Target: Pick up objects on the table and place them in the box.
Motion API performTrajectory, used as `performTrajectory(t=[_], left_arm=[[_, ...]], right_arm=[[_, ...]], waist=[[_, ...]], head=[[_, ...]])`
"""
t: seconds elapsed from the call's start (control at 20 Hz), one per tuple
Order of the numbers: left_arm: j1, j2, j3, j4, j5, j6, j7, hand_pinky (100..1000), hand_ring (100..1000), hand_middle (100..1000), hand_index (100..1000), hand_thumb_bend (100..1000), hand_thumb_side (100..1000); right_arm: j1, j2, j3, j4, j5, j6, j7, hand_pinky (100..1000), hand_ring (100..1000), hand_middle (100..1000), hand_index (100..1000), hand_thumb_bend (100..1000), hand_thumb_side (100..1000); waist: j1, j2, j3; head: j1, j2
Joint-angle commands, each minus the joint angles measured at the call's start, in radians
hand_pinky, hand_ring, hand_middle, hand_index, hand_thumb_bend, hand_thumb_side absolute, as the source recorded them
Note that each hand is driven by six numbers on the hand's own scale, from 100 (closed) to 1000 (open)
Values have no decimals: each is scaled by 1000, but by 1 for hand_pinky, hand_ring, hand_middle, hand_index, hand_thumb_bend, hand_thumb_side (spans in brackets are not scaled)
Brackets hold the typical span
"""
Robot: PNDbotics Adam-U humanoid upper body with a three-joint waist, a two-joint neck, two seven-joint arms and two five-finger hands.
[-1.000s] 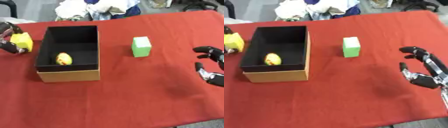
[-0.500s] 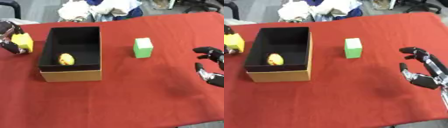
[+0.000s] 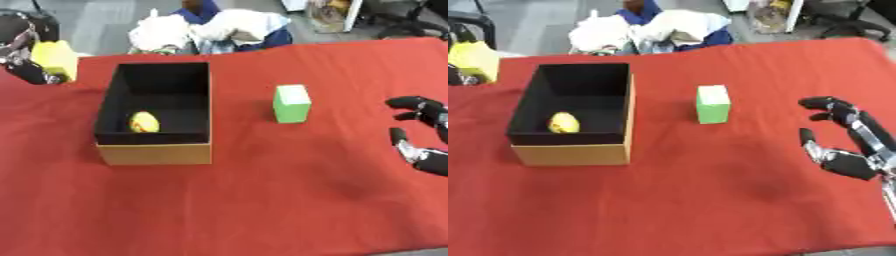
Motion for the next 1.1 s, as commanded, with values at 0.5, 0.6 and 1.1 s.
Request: performTrajectory(t=[0.5, 0.6, 1.1], left_arm=[[-23, -76, -143, -155, 179, -104, -132, 602, 503, 478, 624, 447, 100], [-25, -102, -161, -148, 186, -117, -144, 606, 508, 483, 630, 431, 100], [-1, -161, -220, -115, 242, -178, -246, 640, 545, 555, 721, 370, 268]], right_arm=[[-5, -8, -7, -4, -10, -4, 8, 791, 886, 826, 892, 100, 342], [-6, -6, -6, -4, -11, -5, 10, 791, 886, 826, 892, 100, 347], [-8, -7, -5, -3, -13, -7, 14, 792, 879, 827, 893, 100, 365]], waist=[[-19, -39, 7], [-20, -38, 6], [-19, -33, 3]], head=[[9, 5], [12, 5], [12, 8]])
